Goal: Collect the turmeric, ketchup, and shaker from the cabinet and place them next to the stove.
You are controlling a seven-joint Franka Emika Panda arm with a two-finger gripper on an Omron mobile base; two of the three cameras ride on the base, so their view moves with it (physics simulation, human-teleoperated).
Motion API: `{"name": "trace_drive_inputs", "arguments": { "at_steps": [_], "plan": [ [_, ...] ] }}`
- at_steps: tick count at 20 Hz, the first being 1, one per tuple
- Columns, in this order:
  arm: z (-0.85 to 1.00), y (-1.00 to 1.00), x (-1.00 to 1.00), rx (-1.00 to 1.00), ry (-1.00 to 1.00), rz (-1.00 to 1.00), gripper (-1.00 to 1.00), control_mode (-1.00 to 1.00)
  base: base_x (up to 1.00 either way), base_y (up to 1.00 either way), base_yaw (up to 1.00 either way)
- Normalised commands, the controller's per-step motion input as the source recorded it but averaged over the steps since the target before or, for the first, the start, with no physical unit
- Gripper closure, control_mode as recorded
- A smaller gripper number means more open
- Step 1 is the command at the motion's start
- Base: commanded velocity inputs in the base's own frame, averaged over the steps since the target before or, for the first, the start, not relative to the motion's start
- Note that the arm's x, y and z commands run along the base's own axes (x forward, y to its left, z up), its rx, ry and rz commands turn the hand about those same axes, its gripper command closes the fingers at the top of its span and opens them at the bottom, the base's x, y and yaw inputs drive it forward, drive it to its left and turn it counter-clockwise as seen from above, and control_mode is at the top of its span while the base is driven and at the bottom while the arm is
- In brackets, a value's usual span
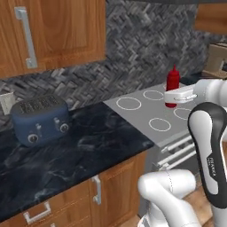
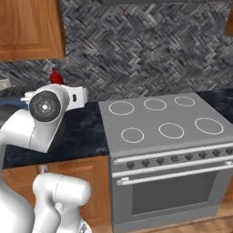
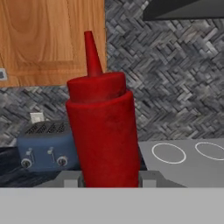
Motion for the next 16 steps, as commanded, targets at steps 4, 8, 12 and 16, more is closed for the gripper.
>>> {"name": "trace_drive_inputs", "arguments": {
  "at_steps": [4,8,12,16],
  "plan": [
    [0.0,0.0,0.0,0.0,0.0,0.0,1.0,1.0,0.48,-0.51,0.32],
    [0.0,0.0,0.0,0.0,0.0,0.0,1.0,1.0,0.47,-0.3,0.32],
    [0.0,0.0,0.0,0.0,0.0,0.0,1.0,1.0,0.54,-0.02,0.39],
    [0.0,0.0,0.0,0.0,0.0,0.0,1.0,1.0,0.63,-0.11,0.39]
  ]
}}
